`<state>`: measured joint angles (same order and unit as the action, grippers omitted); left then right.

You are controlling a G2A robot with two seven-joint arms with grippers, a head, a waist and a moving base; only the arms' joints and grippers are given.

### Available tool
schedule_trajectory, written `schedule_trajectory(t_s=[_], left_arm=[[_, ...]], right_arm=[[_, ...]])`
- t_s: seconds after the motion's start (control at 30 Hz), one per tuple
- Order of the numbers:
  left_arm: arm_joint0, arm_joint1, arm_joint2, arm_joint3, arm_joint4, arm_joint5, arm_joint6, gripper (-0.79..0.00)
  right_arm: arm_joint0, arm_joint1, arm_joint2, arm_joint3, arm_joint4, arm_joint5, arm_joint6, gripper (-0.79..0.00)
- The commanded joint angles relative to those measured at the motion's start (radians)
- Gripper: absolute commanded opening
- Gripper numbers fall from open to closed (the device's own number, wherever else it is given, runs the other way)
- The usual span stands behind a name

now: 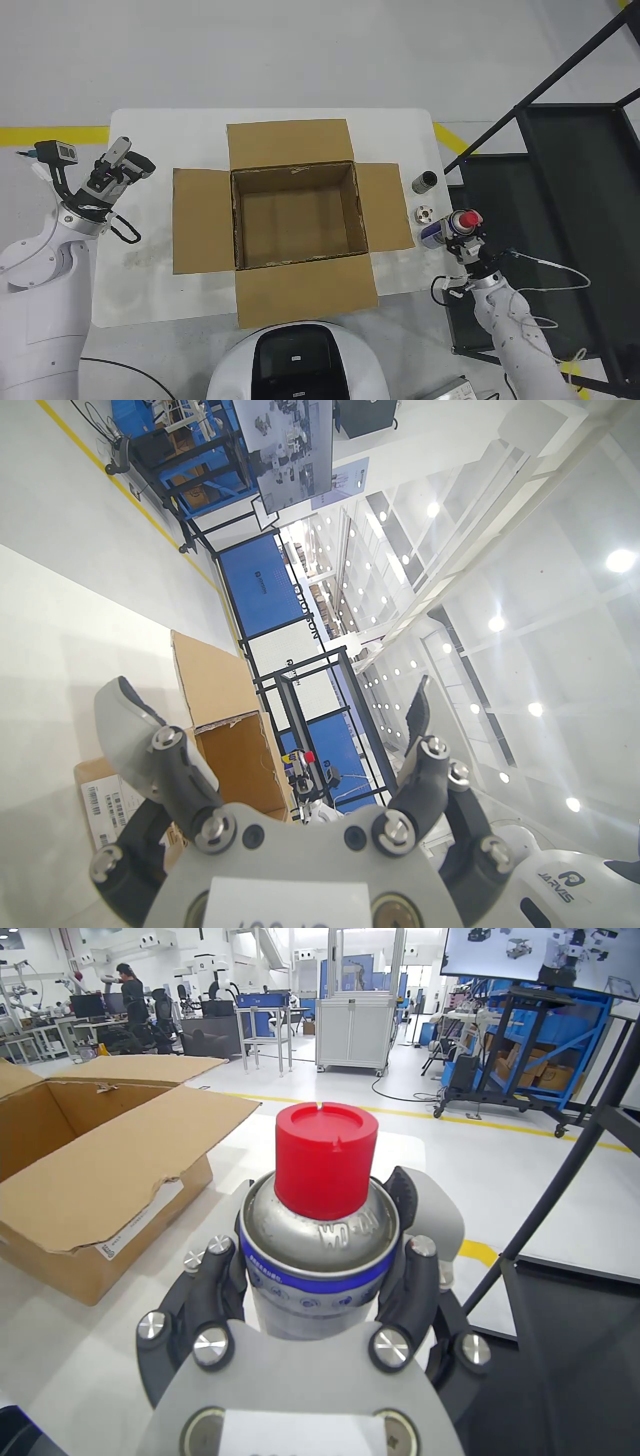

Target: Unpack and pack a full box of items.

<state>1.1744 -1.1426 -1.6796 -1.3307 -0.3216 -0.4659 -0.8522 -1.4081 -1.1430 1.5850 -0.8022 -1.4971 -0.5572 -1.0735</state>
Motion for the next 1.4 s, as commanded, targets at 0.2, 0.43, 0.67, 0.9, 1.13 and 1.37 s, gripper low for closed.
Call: schedule_trajectory(t_s=[0.2, 0.43, 0.67, 0.9, 1.13, 1.37], left_arm=[[0.000, 0.000, 0.000, 0.000, 0.000, 0.000, 0.000, 0.000], [0.000, 0.000, 0.000, 0.000, 0.000, 0.000, 0.000, 0.000], [0.000, 0.000, 0.000, 0.000, 0.000, 0.000, 0.000, 0.000], [0.000, 0.000, 0.000, 0.000, 0.000, 0.000, 0.000, 0.000], [0.000, 0.000, 0.000, 0.000, 0.000, 0.000, 0.000, 0.000], [0.000, 0.000, 0.000, 0.000, 0.000, 0.000, 0.000, 0.000]], right_arm=[[0.067, -0.007, -0.046, 0.116, -0.045, 0.088, -0.072, -0.785], [0.099, -0.010, -0.074, 0.184, -0.054, 0.098, -0.105, 0.000], [0.077, -0.007, -0.089, 0.167, -0.064, 0.102, -0.196, 0.000], [-0.048, 0.017, -0.053, 0.041, -0.086, 0.122, -0.299, 0.000], [-0.153, 0.032, -0.013, -0.069, -0.062, 0.111, -0.220, 0.000], [-0.114, 0.027, -0.038, -0.063, -0.045, 0.112, -0.071, 0.000]])
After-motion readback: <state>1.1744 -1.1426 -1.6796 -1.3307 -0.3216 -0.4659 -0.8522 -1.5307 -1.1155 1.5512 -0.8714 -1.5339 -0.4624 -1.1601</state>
